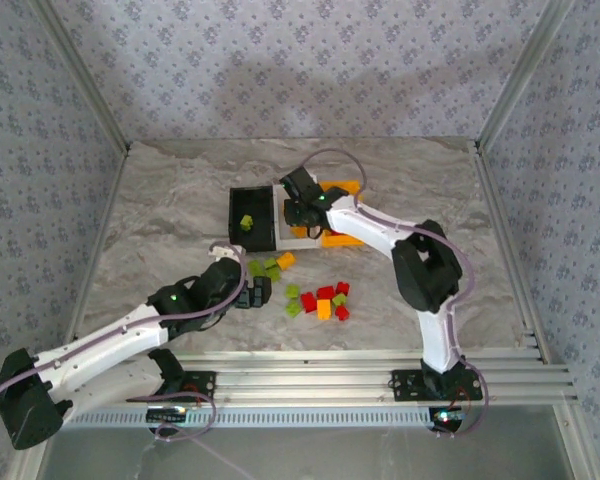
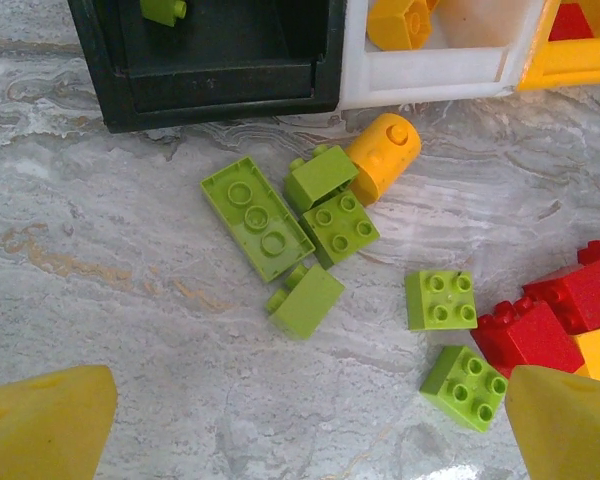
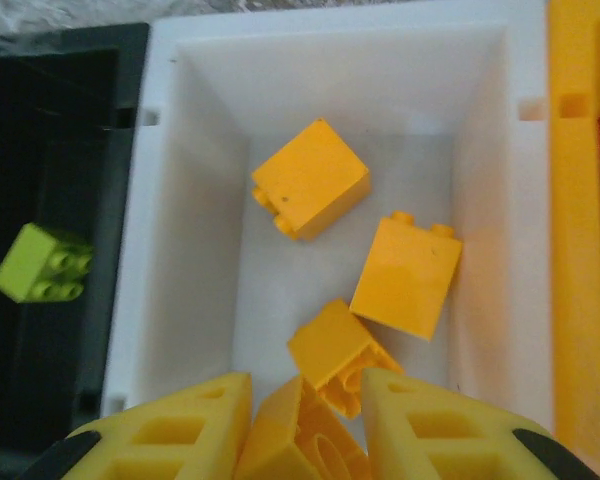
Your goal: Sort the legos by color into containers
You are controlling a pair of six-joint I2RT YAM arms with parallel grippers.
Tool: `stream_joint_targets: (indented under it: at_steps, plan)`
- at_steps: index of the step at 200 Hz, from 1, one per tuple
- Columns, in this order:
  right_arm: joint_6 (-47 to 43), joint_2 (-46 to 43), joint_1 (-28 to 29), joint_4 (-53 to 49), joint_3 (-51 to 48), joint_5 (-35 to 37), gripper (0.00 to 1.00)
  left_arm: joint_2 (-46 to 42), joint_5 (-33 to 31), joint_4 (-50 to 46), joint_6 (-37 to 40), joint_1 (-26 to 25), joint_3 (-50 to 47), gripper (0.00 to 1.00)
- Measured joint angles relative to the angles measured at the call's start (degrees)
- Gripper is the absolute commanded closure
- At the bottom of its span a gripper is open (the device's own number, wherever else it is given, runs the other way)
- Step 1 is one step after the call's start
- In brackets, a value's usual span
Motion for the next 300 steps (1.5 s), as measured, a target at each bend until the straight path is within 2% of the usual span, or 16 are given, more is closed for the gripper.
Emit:
stream_joint_targets:
  at_steps: [18, 43, 63, 90, 124, 182, 199, 241, 267, 300]
  plan:
    - [0.1, 2.4, -0.2, -1.4, 1.7, 0.6, 0.58, 0.0, 0.0, 0.0, -0.2, 0.0, 0.0, 0.00]
    - [0.5, 2.9, -0.3, -1.9, 2.6, 0.9, 0.37, 0.0, -0.8, 0.0, -0.4, 0.0, 0.0, 0.00]
    - [0.4, 2.8, -0.3, -1.3, 3.4, 1.1, 0.31, 0.0, -1.8, 0.0, -0.7, 0.1, 0.0, 0.00]
    - [0.2, 0.4, -0.3, 0.3, 1.9, 1.3, 0.29, 0.8, -1.9, 0.0, -1.2, 1.4, 0.0, 0.00]
    - [0.9, -9.6, 0.2, 4.5, -7.4, 1.4, 0.28, 5.2, 0.7, 3.1, 0.3, 3.0, 0.0, 0.01]
    - [2.5, -21.4, 1.1, 9.9, -21.9, 1.2, 0.28, 21.5, 3.9, 6.7, 4.8, 3.0, 1.7, 0.25]
    - [2.8, -23.1, 0.9, 10.5, -24.9, 1.3, 0.27, 25.2, 3.9, 7.2, 5.2, 3.0, 3.0, 0.27]
    - [4.0, -26.1, 0.4, 11.6, -28.7, 1.4, 0.27, 31.3, 3.4, 9.1, 5.9, 3.0, 4.3, 0.34]
    - [4.4, -27.2, 0.2, 12.2, -29.1, 1.4, 0.27, 34.7, 3.0, 9.7, 6.8, 3.5, 5.4, 0.43]
    - [4.6, -28.3, -0.2, 12.8, -29.6, 1.4, 0.27, 34.8, 2.6, 11.0, 7.5, 3.7, 5.7, 0.53]
